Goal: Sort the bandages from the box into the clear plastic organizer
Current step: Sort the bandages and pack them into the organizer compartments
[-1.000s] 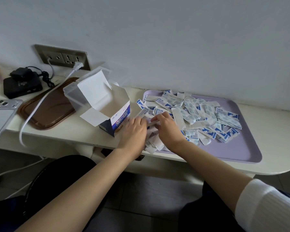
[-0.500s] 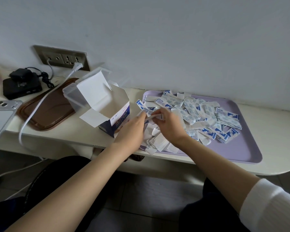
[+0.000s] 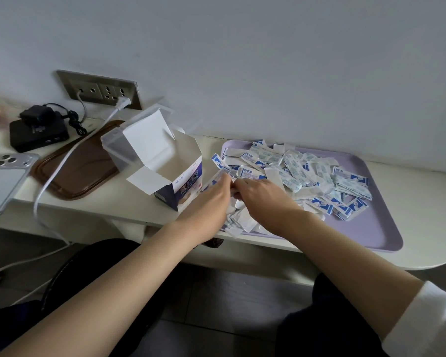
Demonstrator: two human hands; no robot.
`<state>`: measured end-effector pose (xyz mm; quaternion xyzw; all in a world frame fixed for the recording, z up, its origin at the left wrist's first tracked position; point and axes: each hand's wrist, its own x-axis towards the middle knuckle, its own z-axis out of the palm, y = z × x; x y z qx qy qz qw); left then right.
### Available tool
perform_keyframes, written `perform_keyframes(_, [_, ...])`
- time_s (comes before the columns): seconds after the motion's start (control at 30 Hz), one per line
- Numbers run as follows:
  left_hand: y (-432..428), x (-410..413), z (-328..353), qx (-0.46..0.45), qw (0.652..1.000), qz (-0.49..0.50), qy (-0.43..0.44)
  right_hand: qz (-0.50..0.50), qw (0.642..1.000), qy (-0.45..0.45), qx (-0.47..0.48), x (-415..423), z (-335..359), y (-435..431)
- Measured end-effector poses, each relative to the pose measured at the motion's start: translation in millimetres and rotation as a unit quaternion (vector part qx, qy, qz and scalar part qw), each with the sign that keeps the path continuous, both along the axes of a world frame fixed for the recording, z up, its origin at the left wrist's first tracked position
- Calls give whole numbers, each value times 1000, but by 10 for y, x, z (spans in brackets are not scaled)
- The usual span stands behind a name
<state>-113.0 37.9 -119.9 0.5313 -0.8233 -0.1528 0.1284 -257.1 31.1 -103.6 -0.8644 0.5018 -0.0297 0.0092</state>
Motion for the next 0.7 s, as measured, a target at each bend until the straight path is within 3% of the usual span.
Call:
perform_keyframes(0.13, [33, 57, 152, -36, 999, 32, -4, -40, 995, -51, 73, -25, 82, -26])
perform_keyframes(0.3, [-12, 297, 302, -262, 960, 80, -55, -99, 975, -169, 103, 5, 41, -123])
perform_keyframes(0.43, [-6, 540, 296, -241, 949, 162, -119, -126, 970, -186, 95, 16, 53, -151])
perform_keyframes(0.57, [33, 640, 275, -155, 957, 165, -181, -115, 971, -186, 95, 91, 89, -108])
perform_keyframes(0.7, [128, 670, 358, -218, 956, 131, -149, -105, 974, -180, 85, 195, 122, -79])
